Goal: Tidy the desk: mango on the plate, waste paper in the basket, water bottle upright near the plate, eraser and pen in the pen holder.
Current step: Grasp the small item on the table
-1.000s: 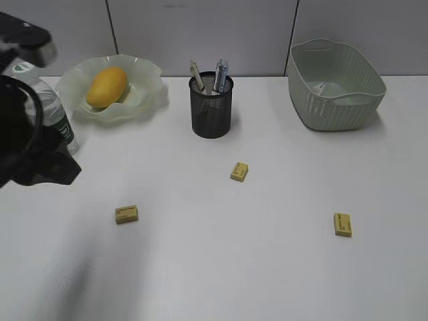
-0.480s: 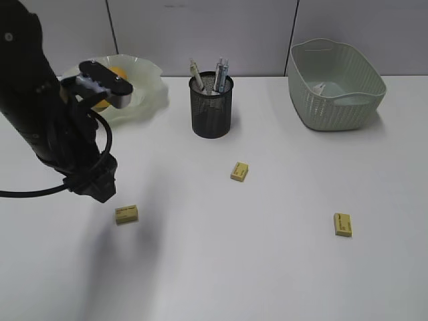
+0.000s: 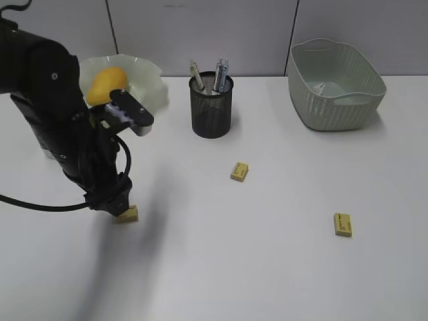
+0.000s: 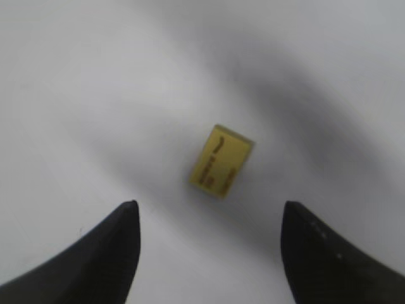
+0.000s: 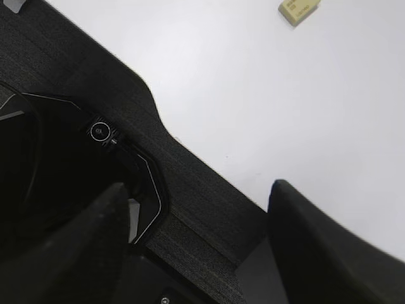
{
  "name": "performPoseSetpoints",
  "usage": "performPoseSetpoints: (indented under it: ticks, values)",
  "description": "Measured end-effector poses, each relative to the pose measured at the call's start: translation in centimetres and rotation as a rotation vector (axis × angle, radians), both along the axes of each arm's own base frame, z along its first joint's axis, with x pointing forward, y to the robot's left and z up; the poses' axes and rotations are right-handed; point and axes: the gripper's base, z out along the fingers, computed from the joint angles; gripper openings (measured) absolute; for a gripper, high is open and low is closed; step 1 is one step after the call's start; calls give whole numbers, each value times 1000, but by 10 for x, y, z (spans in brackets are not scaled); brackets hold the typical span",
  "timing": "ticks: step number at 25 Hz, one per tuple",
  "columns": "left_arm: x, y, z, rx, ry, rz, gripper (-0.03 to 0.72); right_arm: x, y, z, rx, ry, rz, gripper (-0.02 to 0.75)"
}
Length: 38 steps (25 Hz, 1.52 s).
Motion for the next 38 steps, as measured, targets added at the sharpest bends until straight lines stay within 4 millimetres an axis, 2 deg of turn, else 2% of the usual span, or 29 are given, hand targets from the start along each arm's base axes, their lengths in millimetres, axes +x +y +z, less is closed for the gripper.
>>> performPoseSetpoints:
  ticks: [7, 17, 22, 24, 26, 30, 38]
  values:
    - [4, -3, -26, 25, 48, -40, 529, 0, 0, 0, 3, 2, -20, 538]
    - [15, -11, -52, 29, 78, -51, 525, 1, -1, 0, 1, 0, -26, 526]
    - [21, -15, -57, 46, 112, -51, 494, 1, -1, 0, 1, -1, -26, 519]
    - [23, -16, -58, 57, 125, -54, 472, 1, -1, 0, 1, 0, -27, 512]
    - [24, -16, -58, 66, 126, -60, 413, 1, -1, 0, 2, 0, -27, 510]
    - [27, -14, -58, 73, 121, -61, 213, 1, -1, 0, 2, 0, -27, 505]
    - [28, -18, -52, 68, 182, -38, 204, 1, -1, 0, 2, 0, -27, 501]
